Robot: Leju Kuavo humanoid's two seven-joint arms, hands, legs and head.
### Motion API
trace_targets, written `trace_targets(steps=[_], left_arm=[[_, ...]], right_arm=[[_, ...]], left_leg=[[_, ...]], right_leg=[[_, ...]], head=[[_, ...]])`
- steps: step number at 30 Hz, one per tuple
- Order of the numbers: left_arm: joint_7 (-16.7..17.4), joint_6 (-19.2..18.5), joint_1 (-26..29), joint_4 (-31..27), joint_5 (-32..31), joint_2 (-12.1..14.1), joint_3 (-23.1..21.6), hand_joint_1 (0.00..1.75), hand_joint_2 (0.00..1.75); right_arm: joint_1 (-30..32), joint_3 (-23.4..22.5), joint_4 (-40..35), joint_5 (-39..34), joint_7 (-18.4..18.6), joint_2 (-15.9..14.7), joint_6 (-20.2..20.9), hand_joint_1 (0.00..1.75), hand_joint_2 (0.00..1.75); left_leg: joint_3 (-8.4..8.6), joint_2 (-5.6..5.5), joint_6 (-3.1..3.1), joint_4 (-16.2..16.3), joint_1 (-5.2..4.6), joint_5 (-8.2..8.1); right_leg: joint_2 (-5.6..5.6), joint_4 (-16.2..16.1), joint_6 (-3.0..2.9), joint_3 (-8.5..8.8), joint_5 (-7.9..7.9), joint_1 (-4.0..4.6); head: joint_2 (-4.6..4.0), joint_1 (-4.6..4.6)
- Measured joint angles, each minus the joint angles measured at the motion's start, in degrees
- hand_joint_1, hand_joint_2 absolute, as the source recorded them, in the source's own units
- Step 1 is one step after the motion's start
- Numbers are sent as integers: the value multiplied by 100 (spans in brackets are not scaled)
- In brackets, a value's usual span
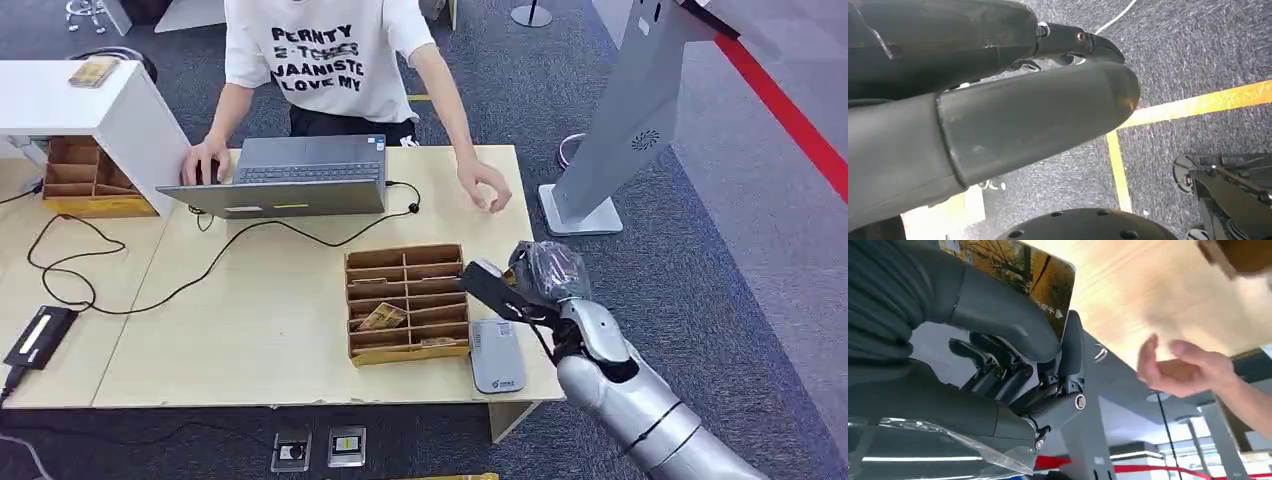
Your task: Pass the card to the sensor for recognition and then transmit it.
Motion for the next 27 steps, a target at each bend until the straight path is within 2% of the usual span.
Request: trace_targets(steps=[7, 13, 21, 27], left_arm=[[-26, -44, 0, 0, -57, 0, 0, 0, 0], [-26, -35, -4, 0, -39, 0, 0, 0, 0], [92, 72, -18, 0, 31, -28, 0, 0, 0], [55, 22, -22, 0, 17, -35, 0, 0, 0]], right_arm=[[5, -107, -304, -262, -396, 48, -365, 175, 175], [2, -103, -590, -258, -721, 311, -505, 175, 175], [-254, 22, -629, -155, -1270, 953, -489, 175, 175], [-526, 160, -590, -190, -1639, 1410, -505, 175, 175]], left_leg=[[-1, 0, 0, 0, 0, 0], [-3, 0, 0, -1, 1, 0], [-5, -5, 3, -1, 1, 4], [-5, -3, 3, -1, 1, 4]], right_leg=[[0, 0, 0, 0, 0, 0], [-4, 1, 0, 2, 0, 1], [-10, 2, 0, 1, 0, 2], [-5, 2, -1, -1, 0, 2]], head=[[0, 0], [0, 0], [0, 2], [0, 2]])
